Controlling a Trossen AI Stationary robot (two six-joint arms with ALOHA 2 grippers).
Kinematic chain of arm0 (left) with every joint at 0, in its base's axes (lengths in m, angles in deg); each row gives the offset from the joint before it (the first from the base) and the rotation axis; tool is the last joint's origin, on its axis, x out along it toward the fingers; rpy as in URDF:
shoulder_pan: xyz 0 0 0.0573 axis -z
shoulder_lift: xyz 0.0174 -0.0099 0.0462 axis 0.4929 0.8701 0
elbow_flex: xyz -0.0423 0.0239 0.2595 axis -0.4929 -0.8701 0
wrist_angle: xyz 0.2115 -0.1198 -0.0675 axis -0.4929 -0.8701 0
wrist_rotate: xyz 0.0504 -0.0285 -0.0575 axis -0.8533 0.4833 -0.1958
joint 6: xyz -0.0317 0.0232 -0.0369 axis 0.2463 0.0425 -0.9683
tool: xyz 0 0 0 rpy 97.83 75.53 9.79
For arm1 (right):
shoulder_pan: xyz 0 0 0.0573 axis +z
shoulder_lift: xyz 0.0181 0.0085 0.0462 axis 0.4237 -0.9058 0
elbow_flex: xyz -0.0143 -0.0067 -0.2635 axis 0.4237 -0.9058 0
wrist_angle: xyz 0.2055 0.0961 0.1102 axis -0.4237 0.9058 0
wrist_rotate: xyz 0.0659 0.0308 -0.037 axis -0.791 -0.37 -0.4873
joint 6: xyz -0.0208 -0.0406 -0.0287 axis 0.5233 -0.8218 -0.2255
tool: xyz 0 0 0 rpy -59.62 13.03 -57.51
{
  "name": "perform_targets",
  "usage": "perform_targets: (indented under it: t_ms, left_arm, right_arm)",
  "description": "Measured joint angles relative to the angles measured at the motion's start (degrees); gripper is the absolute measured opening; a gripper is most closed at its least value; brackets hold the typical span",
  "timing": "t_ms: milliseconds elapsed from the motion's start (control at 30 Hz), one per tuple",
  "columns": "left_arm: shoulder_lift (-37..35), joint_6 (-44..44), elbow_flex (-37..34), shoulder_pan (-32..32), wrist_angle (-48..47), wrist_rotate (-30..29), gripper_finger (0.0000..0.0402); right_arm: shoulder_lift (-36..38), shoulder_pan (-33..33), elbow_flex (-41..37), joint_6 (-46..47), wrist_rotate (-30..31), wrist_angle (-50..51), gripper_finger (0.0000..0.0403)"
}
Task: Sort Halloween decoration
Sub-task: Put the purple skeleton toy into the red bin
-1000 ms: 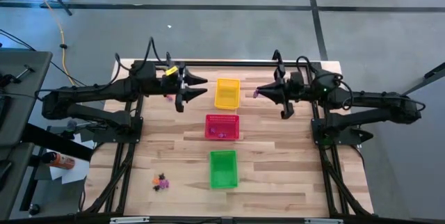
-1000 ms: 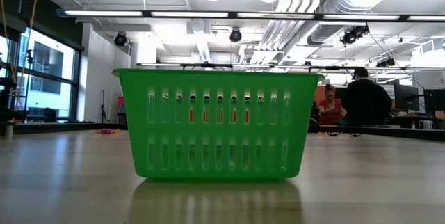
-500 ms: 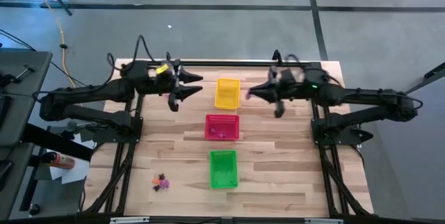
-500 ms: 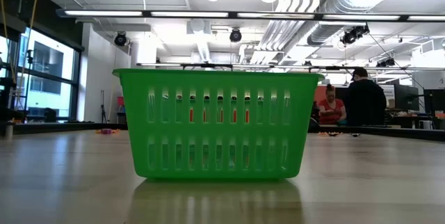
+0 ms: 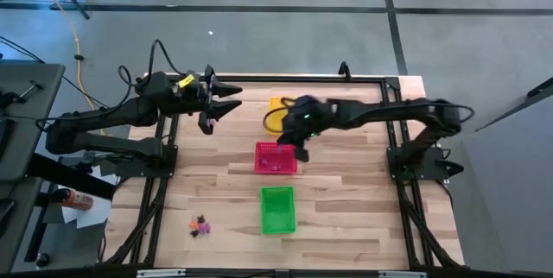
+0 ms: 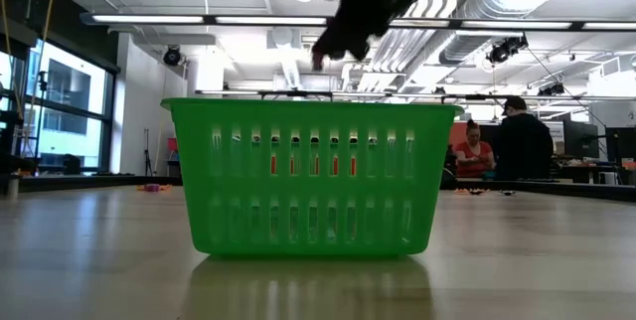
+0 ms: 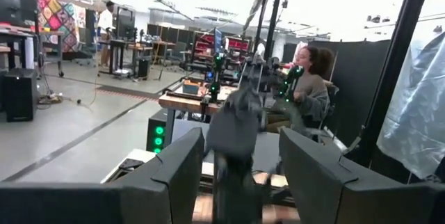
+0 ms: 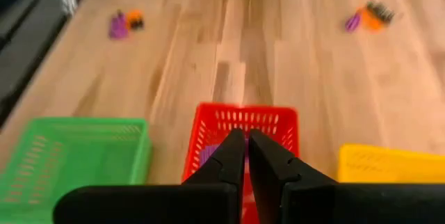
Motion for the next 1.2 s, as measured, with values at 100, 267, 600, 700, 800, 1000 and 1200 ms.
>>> perform_targets:
  t_ms: [100,267,600,700,800,1000,1200]
  left_arm:
    - [0.0,0.0,0.0,0.0,0.0,0.0,0.0177]
    - [0.0,0.0,0.0,0.0,0.0,0.0,0.0177]
    - [0.0,0.1,0.0,0.0,0.0,-0.1,0.0177]
    - [0.0,0.2,0.0,0.0,0.0,-0.1,0.0177]
    - [0.0,0.1,0.0,0.0,0.0,-0.1,0.0177]
    - [0.0,0.1,0.0,0.0,0.0,-0.1,0.0177]
    - [0.0,0.1,0.0,0.0,-0.2,-1.3,0.0177]
  right_arm:
    - [-5.3,0.5,1.5,1.4,2.0,0.7,0.0011]
    - [-11.7,1.2,2.8,1.3,5.8,3.5,0.0012]
    - [-14.8,2.7,2.8,1.9,7.9,5.1,0.0012]
    - [-14.6,2.7,2.9,2.0,7.9,4.9,0.0012]
    - [-12.8,2.3,4.7,1.1,7.9,7.6,0.0012]
    - [-2.2,-0.4,5.6,-5.3,7.9,10.4,0.0012]
    - [13.4,-4.6,0.1,-2.5,8.1,12.0,0.0012]
